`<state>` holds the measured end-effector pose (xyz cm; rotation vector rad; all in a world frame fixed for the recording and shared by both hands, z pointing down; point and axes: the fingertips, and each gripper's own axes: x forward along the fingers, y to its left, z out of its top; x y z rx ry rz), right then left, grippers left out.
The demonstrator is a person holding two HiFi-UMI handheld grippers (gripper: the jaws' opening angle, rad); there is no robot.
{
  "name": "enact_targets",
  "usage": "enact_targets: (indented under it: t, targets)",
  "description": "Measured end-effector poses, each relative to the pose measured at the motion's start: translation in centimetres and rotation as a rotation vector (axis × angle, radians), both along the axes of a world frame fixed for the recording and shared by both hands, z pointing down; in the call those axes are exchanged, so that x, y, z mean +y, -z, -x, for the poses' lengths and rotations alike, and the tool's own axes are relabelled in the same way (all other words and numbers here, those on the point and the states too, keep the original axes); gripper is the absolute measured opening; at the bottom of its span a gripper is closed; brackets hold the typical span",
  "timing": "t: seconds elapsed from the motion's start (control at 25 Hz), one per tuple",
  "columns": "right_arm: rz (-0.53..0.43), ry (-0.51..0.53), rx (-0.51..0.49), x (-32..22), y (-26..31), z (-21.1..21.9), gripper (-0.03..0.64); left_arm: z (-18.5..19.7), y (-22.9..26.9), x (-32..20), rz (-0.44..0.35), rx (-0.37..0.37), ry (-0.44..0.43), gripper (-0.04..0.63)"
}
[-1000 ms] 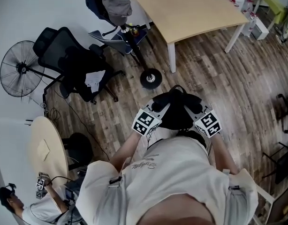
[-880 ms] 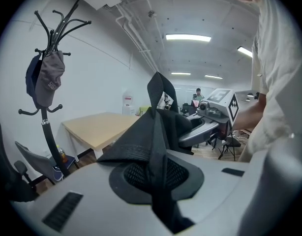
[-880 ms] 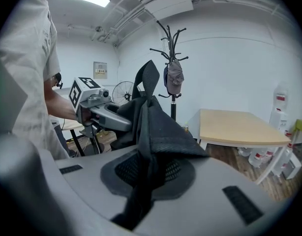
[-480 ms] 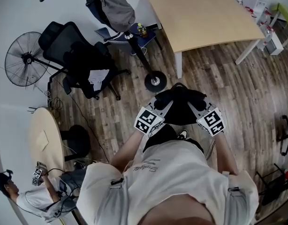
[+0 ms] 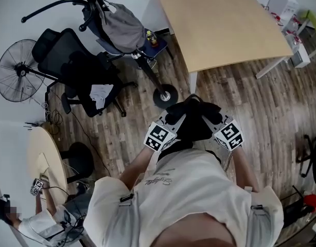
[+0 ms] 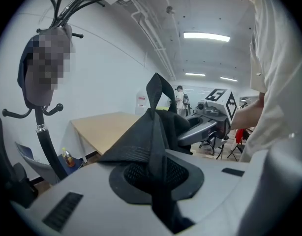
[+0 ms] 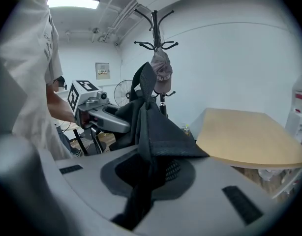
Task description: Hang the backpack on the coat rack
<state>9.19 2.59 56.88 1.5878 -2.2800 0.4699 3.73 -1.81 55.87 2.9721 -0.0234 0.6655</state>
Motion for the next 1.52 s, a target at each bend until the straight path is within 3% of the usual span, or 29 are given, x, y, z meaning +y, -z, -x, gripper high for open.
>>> enact_targets:
  t: [0.36,0.64,0.96,1.36,1.52]
  targets:
    - [-0.018,0.072,0.013,-7.5,0.9,-3.6,0.032,-3.1,0.8,-7.1,-0.019,0.005,0.067,0.043]
    - [-0.031,0.24,0.014,-14.0,1.0,-6.4,0.032,-5.3,0.7,-12.6,-0.037,-0.012,0.23,0.043]
    - [-0.025,0.529,0.011,-19.4,0.7,-7.3,0.031,-5.9,0.6,-16.6,-0.023,-0.021,0.487,0.043]
    - [0.019,0.71,-0.026,-22.6,0.1,-4.4,0.029,-2.8,0.3,-18.7,-0.012,-0.06,0.647,0.043]
    - [0.055,0.739,-0.045,-23.8,-0.4,-2.7,0.029,-1.1,0.0,-19.7,-0.004,-0.077,0.679,0.043]
